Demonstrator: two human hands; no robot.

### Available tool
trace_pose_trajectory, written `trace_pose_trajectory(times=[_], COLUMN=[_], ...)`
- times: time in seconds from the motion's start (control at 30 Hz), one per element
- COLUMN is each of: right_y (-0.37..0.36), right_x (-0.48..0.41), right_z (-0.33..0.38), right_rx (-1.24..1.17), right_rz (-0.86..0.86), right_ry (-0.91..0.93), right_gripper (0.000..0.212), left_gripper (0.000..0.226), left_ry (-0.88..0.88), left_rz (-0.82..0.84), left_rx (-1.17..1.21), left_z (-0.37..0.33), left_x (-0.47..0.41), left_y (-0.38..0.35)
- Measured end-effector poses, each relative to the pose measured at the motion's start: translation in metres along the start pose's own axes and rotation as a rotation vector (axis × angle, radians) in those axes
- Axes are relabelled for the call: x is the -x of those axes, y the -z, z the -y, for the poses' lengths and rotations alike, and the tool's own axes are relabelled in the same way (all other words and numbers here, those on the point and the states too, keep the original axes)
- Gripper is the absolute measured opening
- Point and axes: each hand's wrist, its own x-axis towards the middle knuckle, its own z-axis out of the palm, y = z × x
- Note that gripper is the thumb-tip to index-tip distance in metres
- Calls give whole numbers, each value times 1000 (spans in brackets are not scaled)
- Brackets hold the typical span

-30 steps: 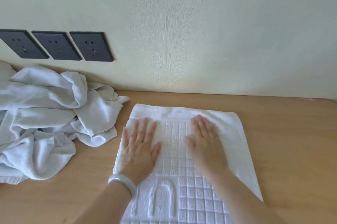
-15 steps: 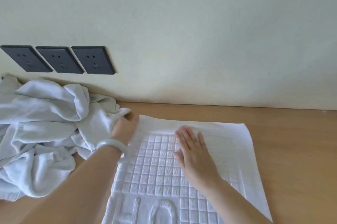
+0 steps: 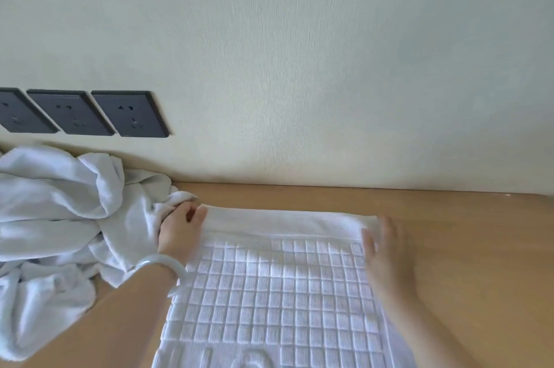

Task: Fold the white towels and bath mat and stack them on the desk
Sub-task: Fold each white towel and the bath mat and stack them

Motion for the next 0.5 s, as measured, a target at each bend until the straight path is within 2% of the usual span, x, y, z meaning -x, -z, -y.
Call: trace_pose_trajectory(times=[0.07,0.17,0.27,0.37,0.43,0.5], right_y=[16,31,40,37,37,42], right_x=[-18,-28,-26,-22,-24,-28], right_z=[-2,10,12,9,9,11], right_rx=[-170,-449,-446,-490,-448,-414], right_rz=[97,181,56,125,170,192], right_ry=[-184,-306,-199,-191,-184,-140], right_gripper=[35,12,20,16,13,25], left_gripper=[26,16,30,44,36,26], left_ry=[8,23,-17,-142,-236,-266], left_rz=[24,94,143,252,251,202], left_rx=[31,108,117,-52,-296,-384], left_z=[2,1,2,-10,-24,-34], left_x=[-1,2,2,5,10,12], left_y=[3,7,13,18,20,21])
